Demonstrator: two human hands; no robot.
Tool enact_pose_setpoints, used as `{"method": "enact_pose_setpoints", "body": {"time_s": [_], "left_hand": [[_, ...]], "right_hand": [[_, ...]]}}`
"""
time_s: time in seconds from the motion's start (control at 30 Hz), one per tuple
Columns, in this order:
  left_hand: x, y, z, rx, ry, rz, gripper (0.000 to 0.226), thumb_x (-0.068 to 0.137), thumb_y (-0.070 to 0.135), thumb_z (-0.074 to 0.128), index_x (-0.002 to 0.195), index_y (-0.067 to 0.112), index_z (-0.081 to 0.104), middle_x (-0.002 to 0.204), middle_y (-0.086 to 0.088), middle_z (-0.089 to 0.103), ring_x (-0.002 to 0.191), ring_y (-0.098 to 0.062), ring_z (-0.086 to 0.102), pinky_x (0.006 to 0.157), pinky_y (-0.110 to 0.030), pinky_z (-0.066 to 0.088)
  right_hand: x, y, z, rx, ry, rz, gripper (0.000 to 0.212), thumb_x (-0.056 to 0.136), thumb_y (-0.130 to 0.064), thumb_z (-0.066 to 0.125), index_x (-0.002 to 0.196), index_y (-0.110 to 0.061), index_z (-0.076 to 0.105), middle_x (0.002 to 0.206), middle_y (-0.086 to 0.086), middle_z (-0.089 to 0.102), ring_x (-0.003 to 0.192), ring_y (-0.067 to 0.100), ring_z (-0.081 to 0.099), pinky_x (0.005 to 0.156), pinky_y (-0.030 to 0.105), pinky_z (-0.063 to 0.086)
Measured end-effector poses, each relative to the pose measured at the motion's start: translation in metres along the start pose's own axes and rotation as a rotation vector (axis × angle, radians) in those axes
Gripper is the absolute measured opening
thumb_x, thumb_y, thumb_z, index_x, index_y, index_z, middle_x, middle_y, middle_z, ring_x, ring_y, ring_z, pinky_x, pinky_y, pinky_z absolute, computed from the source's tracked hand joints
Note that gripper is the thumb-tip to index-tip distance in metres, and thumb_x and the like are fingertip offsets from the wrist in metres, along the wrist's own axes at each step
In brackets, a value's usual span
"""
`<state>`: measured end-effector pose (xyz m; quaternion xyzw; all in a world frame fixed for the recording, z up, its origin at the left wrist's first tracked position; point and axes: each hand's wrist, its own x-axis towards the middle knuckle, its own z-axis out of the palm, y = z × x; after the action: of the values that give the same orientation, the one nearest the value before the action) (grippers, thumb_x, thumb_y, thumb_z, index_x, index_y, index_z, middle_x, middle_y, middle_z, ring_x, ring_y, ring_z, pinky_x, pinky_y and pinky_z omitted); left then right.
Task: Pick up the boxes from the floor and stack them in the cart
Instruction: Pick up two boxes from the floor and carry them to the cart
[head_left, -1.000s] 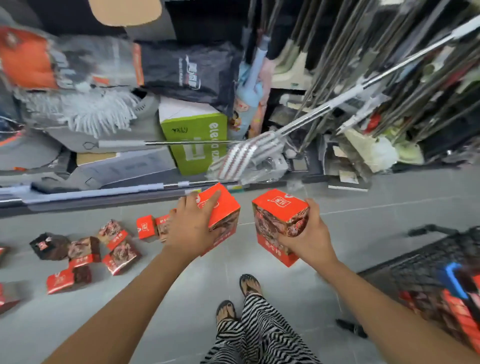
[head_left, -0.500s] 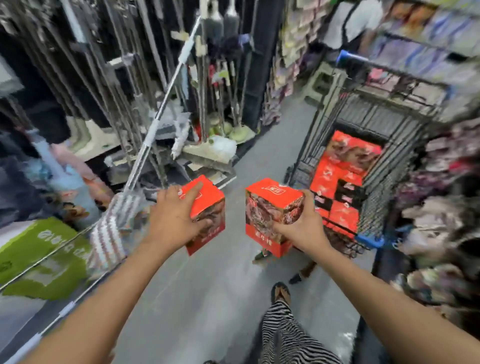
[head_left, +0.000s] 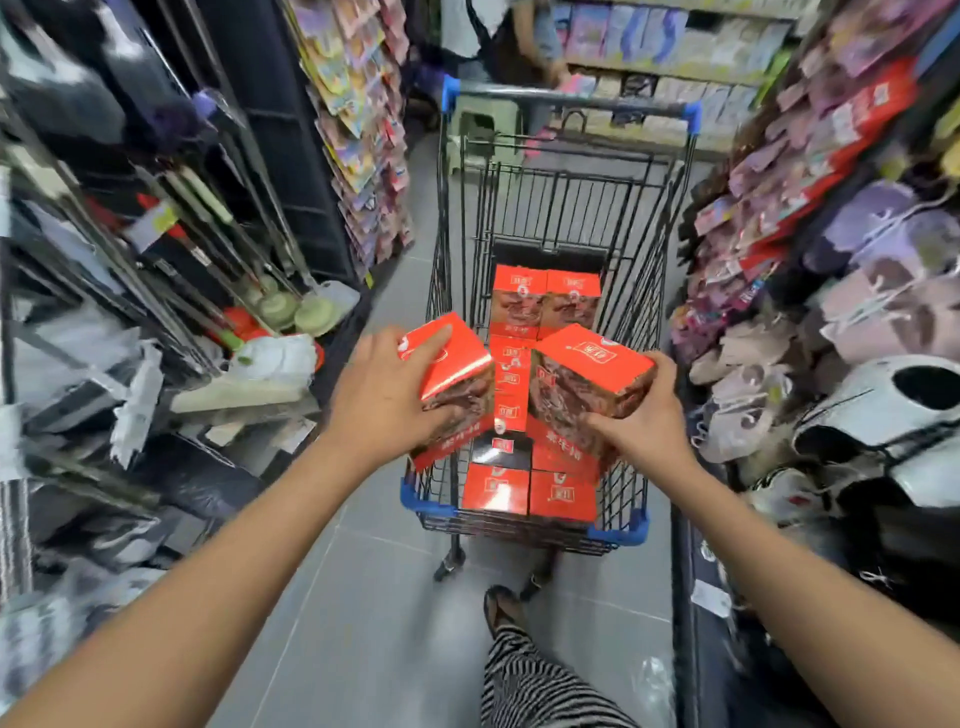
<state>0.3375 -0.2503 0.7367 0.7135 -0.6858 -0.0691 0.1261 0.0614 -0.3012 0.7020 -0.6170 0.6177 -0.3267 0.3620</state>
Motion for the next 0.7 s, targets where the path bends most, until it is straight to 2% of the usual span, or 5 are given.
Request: {"method": "enact_pose_setpoints", "body": {"time_s": [0.13,0.23,0.37,0.53,0.7], "left_hand": [[0.076,0.019,0.044,0.008,-0.108,0.039,0.090,0.077,0.057,0.068,0.150,0.033,0.023,0.136,-0.011,0.037,0.123,-0.030,0.034,0.097,-0.039,0.036],[0.124,0.019,0.078,0.007,-0.160,0.057,0.089,0.078,0.057,0.067,0.150,0.032,0.022,0.141,-0.014,0.034,0.128,-0.032,0.033,0.100,-0.041,0.037],[0.179,0.011,0.124,0.051,-0.235,0.087,0.088,0.081,0.056,0.063,0.152,0.032,0.016,0.146,-0.015,0.028,0.133,-0.031,0.027,0.105,-0.043,0.033],[0.237,-0.009,0.186,0.111,-0.280,0.178,0.090,0.082,0.056,0.063,0.152,0.034,0.012,0.150,-0.017,0.025,0.135,-0.033,0.025,0.108,-0.048,0.031],[0.280,-0.034,0.240,0.121,-0.237,0.289,0.090,0.077,0.052,0.070,0.150,0.037,0.021,0.147,-0.017,0.033,0.131,-0.033,0.024,0.105,-0.055,0.035]], "right_hand": [[0.073,0.027,-0.009,0.007,-0.043,0.086,0.083,0.070,-0.007,0.081,0.131,-0.014,0.025,0.109,0.000,0.047,0.101,0.017,0.050,0.085,0.026,0.036],[0.122,0.050,-0.005,0.027,-0.095,0.143,0.081,0.071,-0.006,0.081,0.129,-0.014,0.024,0.112,0.001,0.048,0.104,0.018,0.050,0.087,0.027,0.036],[0.181,0.084,0.015,0.035,-0.131,0.171,0.083,0.071,-0.006,0.083,0.129,-0.012,0.023,0.105,-0.012,0.044,0.103,0.007,0.049,0.092,0.025,0.035],[0.241,0.134,0.047,0.041,-0.275,0.210,0.096,0.070,-0.015,0.085,0.134,-0.018,0.013,0.121,0.000,0.048,0.119,0.020,0.048,0.106,0.041,0.038],[0.282,0.176,0.063,-0.003,-0.377,0.168,0.097,0.072,-0.006,0.082,0.137,-0.021,0.012,0.120,-0.003,0.048,0.117,0.015,0.047,0.107,0.034,0.036]]}}
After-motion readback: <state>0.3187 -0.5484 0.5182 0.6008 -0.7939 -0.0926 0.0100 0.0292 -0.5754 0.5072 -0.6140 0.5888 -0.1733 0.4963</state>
